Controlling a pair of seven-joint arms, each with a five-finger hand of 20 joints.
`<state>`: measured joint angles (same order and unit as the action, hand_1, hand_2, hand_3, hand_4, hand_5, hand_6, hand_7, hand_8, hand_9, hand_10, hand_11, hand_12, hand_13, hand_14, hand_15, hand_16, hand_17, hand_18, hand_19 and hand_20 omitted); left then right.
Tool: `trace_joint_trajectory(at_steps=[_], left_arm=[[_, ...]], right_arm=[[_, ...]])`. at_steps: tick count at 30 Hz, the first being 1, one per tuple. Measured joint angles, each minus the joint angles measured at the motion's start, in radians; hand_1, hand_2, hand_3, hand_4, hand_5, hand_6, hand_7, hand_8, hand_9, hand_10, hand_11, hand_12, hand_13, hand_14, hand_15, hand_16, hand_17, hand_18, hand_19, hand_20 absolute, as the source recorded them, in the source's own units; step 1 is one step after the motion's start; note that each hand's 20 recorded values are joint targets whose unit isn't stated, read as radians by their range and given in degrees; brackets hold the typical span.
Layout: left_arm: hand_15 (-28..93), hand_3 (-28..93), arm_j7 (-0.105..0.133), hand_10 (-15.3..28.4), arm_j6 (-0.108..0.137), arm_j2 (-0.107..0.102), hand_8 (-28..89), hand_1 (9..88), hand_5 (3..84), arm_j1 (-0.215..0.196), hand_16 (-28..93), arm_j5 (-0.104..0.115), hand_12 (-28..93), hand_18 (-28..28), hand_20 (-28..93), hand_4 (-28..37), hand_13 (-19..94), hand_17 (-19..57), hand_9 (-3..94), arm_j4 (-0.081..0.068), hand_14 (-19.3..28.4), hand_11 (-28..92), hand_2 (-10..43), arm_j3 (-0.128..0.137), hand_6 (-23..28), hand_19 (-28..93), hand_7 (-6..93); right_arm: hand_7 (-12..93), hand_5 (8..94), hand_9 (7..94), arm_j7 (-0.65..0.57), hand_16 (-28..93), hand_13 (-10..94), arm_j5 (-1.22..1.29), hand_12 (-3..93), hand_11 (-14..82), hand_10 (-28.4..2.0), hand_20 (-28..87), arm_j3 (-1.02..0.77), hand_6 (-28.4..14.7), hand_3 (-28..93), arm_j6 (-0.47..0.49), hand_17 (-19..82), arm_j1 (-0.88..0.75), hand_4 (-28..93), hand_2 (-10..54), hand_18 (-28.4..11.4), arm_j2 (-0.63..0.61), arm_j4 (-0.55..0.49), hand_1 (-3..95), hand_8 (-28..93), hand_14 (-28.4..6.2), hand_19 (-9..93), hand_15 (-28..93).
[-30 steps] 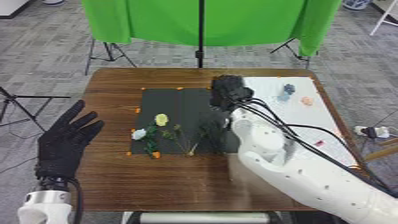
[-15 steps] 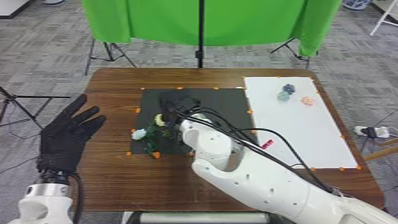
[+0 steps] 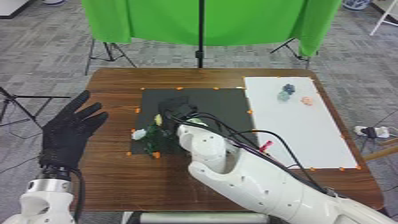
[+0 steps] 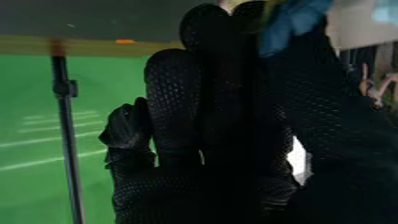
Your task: Arrange flowers
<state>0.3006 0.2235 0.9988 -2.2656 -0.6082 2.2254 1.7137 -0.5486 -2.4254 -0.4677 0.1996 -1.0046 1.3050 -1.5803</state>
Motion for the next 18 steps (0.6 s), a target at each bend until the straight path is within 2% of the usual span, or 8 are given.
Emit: trace_joint_trajectory(at_steps=[4, 12, 18], left_arm=[[56, 78, -0.007, 20.7, -0.003, 0.001, -10, 24.2, 34.8, 0.0, -9, -0.003, 12, 28.4, -3, -24.3, 27, -6.5, 34.2, 0.0, 28.4, 26, 6.6, 0.0, 8.0, 64, 14.0], [57, 78, -0.012, 20.7, -0.005, 0.001, -10, 24.5, 35.0, -0.001, -9, -0.005, 12, 28.4, -3, -23.8, 27, -6.5, 34.4, -0.001, 28.4, 26, 6.4, 0.0, 8.1, 64, 14.2], [57, 78, -0.012, 20.7, -0.005, 0.006, -10, 24.5, 35.0, -0.017, -9, -0.005, 12, 28.4, -3, -23.6, 27, -6.5, 34.4, 0.001, 28.4, 26, 6.5, 0.003, 8.1, 64, 14.2]], right_arm=[[14, 70.4, 76.1, 0.004, 14, 62, -0.029, 18.3, 38.7, -11.7, 59, -0.002, 3.4, 74, 0.012, 22, -0.008, -28, -9.5, -22.7, 0.0, 0.0, 39.8, -12, -12.0, 93, 79], [13, 64.5, 73.5, 0.017, 14, 61, -0.06, 18.1, 39.5, -12.1, 61, -0.027, 1.8, 74, 0.022, 23, -0.033, -28, -9.5, -22.0, 0.001, -0.019, 37.0, -13, -12.7, 93, 80], [13, 61.3, 71.8, 0.019, 14, 60, -0.069, 17.8, 39.8, -13.4, 61, -0.046, 0.6, 73, 0.023, 22, -0.044, -28, -9.5, -21.8, -0.005, -0.062, 34.9, -12, -13.7, 93, 81]])
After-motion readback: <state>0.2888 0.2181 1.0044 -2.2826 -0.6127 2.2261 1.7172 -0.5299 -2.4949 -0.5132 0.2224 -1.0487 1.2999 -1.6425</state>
